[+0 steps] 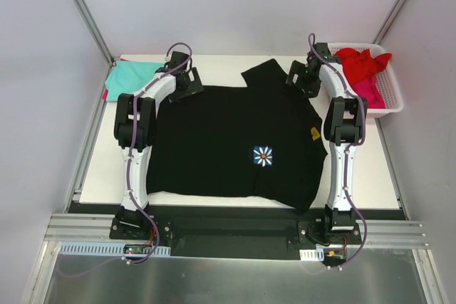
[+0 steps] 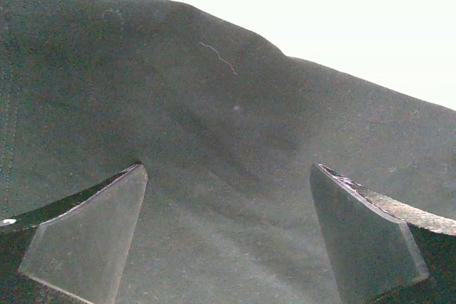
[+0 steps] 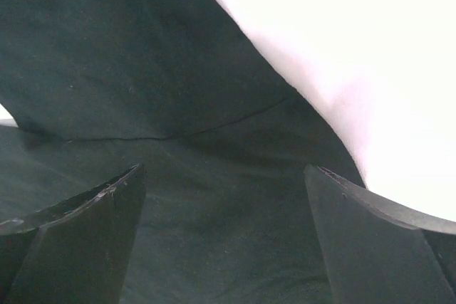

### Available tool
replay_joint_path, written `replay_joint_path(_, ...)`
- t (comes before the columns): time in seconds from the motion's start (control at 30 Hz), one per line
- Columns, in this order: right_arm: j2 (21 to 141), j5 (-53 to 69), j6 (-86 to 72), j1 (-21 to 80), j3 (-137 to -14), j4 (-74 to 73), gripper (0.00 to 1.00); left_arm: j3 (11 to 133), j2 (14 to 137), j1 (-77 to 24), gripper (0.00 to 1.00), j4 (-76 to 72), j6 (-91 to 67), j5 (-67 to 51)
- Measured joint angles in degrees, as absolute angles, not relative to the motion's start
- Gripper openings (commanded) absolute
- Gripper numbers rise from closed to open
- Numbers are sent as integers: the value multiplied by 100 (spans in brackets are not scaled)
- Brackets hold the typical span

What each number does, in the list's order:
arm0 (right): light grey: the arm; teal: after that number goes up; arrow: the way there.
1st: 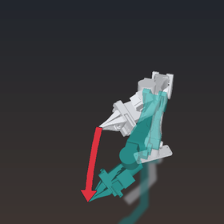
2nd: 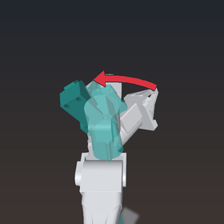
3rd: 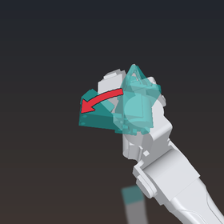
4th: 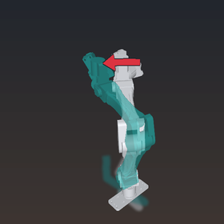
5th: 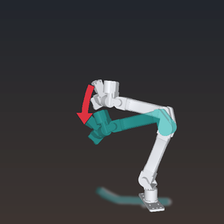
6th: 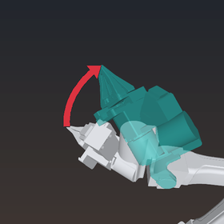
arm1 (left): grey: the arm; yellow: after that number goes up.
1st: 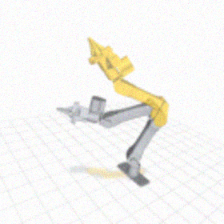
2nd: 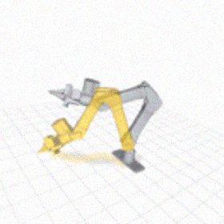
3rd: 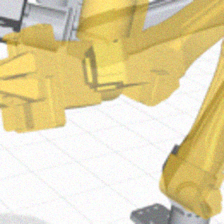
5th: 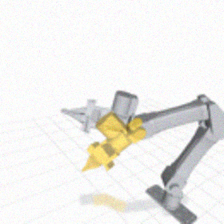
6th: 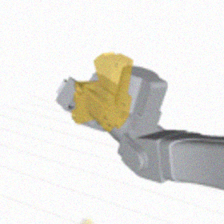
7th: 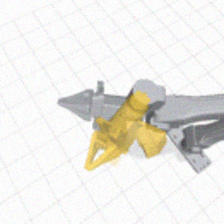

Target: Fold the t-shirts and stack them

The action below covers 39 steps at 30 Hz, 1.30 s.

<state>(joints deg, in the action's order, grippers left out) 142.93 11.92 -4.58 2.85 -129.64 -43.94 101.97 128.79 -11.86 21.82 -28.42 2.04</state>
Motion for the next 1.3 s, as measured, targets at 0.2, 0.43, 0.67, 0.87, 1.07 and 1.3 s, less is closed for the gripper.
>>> replay_joint_path(0.2,14516,1531,-604,126,-13292,-4248,96,10814,13270,-1116,99,2171,-2845,1)
replay_joint_path(0.43,14665,1865,-749,5,-13478,-4016,96,11380,13616,-1076,99,2163,-2847,-156)
replay_joint_path(0.67,14287,2049,-663,-1,-12790,-3590,96,11155,13474,-1076,99,1942,-2849,-294)
replay_joint_path(0.87,12875,2110,-554,143,-11596,-3754,96,10095,12390,-1087,99,1957,-2845,-432)
replay_joint_path(1.07,10892,2106,-451,690,-10847,-3800,96,9428,10728,-1092,99,2067,-2692,-390)
replay_joint_path(1.3,9148,1459,-447,1634,-8809,-4071,96,7946,9019,-1483,99,2171,-2735,-325)
